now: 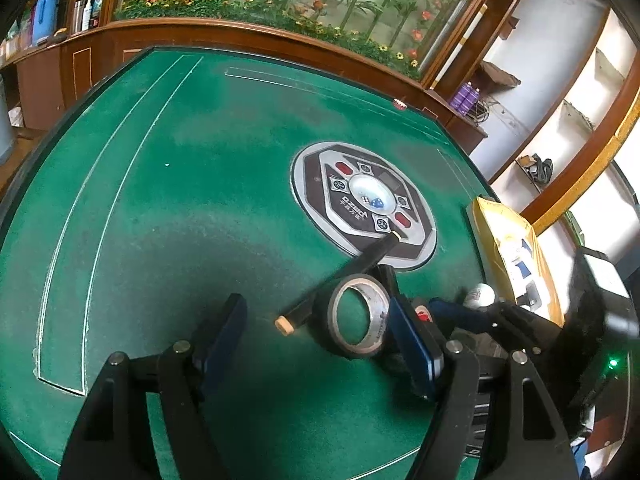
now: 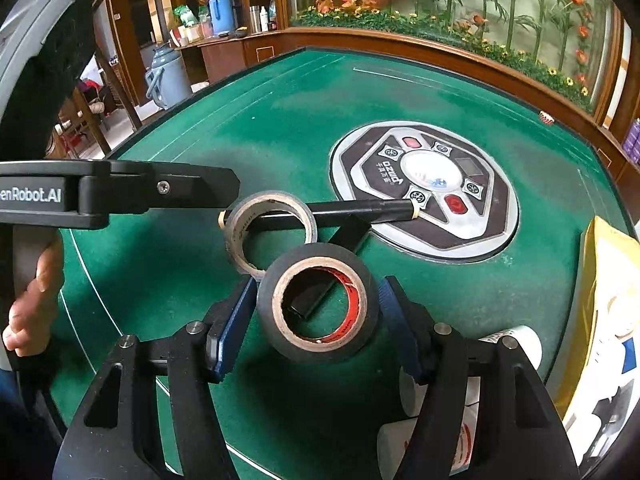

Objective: Organize rigid objects
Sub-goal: 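Move both grippers back toward the two tape rolls on the table, then grasp the brown tape roll with the left gripper while the right grasps the black tape roll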

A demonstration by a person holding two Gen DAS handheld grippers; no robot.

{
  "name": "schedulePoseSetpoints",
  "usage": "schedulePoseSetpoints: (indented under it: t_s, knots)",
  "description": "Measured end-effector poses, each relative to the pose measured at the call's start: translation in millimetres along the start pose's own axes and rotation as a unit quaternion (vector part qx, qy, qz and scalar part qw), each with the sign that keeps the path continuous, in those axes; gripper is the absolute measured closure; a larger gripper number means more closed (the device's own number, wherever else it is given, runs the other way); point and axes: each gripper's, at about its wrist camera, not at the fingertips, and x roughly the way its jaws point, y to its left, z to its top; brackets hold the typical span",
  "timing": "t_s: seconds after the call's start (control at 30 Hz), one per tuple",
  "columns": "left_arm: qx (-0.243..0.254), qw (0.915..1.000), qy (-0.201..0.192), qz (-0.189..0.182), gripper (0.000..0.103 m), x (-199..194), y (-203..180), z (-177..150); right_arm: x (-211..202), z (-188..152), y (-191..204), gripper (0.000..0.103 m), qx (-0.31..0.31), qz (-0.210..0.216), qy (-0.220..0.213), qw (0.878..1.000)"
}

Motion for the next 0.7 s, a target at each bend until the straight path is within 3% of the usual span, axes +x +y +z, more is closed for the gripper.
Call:
schedulePoseSetpoints:
  t_s: [0.13, 0.2, 0.43, 0.57, 0.7]
  knots:
    - [0.010, 0.9999, 0.001, 0.004, 0.029, 0, -3, 0, 14, -3, -1, 0.038, 0.002, -0.001, 0.023, 1.000]
    - [0.013, 0.9999, 0.004, 0.006, 0.029, 2, -4, -1, 9, -5, -8, 0.040, 0.024, 0.021, 0.005, 0.999]
    - [0.046, 0.9986, 0.013, 0.023, 0.029, 9, -15, -6, -7, -8, -31, 0.040, 0.075, 0.011, -0.027, 0.997]
    - [0.124, 0.9903, 0.023, 0.058, 0.029, 20, -41, -19, -20, -10, -60, 0.040, 0.142, 0.012, -0.055, 0.988]
    - [0.183, 0.9770, 0.012, 0.109, 0.029, 29, -58, -28, -22, -11, -66, 0.040, 0.153, 0.018, -0.059, 0.986]
